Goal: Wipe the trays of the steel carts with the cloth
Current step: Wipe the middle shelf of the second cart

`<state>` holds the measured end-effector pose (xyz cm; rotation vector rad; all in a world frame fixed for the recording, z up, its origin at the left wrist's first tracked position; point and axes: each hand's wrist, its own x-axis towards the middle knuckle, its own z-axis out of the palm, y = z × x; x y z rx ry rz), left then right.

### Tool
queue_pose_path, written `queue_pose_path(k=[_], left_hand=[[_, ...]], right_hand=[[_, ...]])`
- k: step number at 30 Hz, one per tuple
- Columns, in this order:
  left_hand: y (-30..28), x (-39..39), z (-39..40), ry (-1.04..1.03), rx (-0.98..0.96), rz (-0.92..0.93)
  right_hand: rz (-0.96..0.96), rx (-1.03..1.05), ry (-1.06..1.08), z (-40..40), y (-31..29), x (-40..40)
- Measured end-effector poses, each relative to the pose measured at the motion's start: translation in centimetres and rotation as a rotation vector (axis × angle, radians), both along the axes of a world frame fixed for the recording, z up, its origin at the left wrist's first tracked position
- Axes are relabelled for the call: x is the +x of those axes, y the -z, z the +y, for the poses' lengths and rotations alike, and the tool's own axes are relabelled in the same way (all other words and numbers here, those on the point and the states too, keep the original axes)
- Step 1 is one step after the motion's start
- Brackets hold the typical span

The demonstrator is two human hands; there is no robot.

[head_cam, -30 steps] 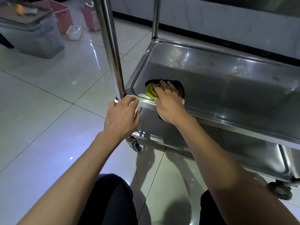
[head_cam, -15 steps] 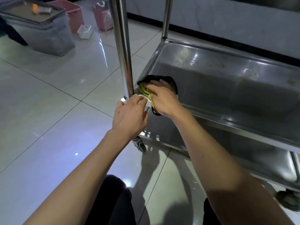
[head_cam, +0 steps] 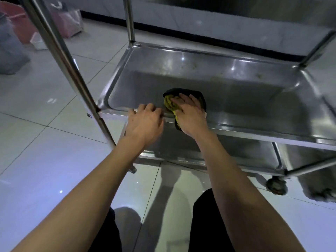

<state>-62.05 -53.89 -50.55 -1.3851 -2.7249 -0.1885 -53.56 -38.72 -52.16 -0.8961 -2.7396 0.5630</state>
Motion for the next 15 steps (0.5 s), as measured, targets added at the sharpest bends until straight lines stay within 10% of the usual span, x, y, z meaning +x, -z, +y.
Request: queue_pose_path(k=[15], left_hand=[[0.0,0.6,1.8,0.018,0.06,0.008]], right_hand=[[-0.067,0.019,0.229,8.8,-0.6,12.3]])
